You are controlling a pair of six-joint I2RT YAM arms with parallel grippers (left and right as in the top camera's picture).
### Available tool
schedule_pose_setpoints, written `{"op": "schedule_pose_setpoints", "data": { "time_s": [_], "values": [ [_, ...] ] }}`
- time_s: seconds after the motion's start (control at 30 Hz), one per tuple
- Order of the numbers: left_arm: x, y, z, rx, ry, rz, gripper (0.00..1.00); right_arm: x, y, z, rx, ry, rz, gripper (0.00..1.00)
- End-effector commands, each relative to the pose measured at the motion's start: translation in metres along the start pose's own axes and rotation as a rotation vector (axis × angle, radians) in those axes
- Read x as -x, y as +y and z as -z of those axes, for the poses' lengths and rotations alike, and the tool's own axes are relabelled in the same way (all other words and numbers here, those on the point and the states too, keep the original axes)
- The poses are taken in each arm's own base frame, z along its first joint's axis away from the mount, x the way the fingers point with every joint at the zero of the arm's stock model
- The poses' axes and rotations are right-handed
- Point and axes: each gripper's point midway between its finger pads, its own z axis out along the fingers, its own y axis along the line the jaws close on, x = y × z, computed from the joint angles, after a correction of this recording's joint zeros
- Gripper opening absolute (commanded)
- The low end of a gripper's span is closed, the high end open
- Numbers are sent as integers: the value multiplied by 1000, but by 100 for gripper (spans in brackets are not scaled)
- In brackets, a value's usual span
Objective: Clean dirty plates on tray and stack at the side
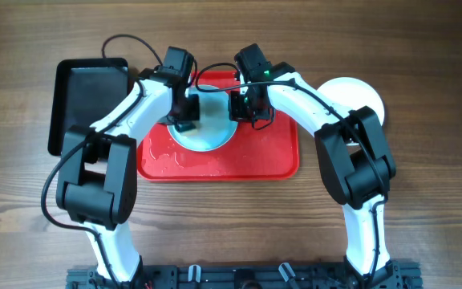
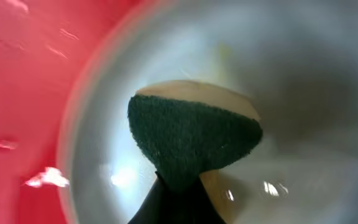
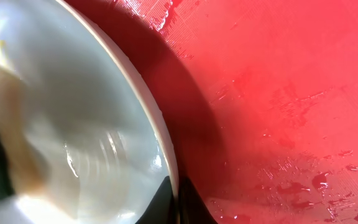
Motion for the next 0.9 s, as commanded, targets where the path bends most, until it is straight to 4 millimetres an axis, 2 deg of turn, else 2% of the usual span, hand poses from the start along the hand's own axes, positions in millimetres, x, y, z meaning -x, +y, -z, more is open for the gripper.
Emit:
{"op": "schedule_pose_setpoints", "data": {
  "time_s": [0.0, 0.2, 0.27, 0.43, 0.57, 0.63, 0.67, 0.77, 0.87],
  "values": [
    [23, 45, 1, 231, -119, 69, 4, -1, -5, -9, -17, 13, -13, 4],
    [37, 32, 0, 185, -178, 59, 4, -2, -5, -9, -18, 16, -13, 4],
    [34, 17, -5, 108, -154, 12, 4, -2, -5, -9, -18, 16, -13, 4],
    [18, -20, -15, -94, -69, -99, 4, -2, -5, -9, -18, 16, -14, 4],
    [3, -66, -7, -317, -24, -228, 4, -2, -5, -9, -18, 16, -13, 4],
    [-5, -82, -2, -394, -5, -262, 4, -2, -6, -9, -19, 17, -14, 4],
    [-21, -94, 2, -453, 48, -309, 4, -2, -6, -9, -20, 20, -14, 4],
    [-29, -83, -2, -393, 84, -302, 4, -3, -6, -8, -21, 22, -12, 4],
    [-33, -58, -8, -279, 115, -279, 4, -3, -6, -8, -21, 22, -12, 4]
  ]
}}
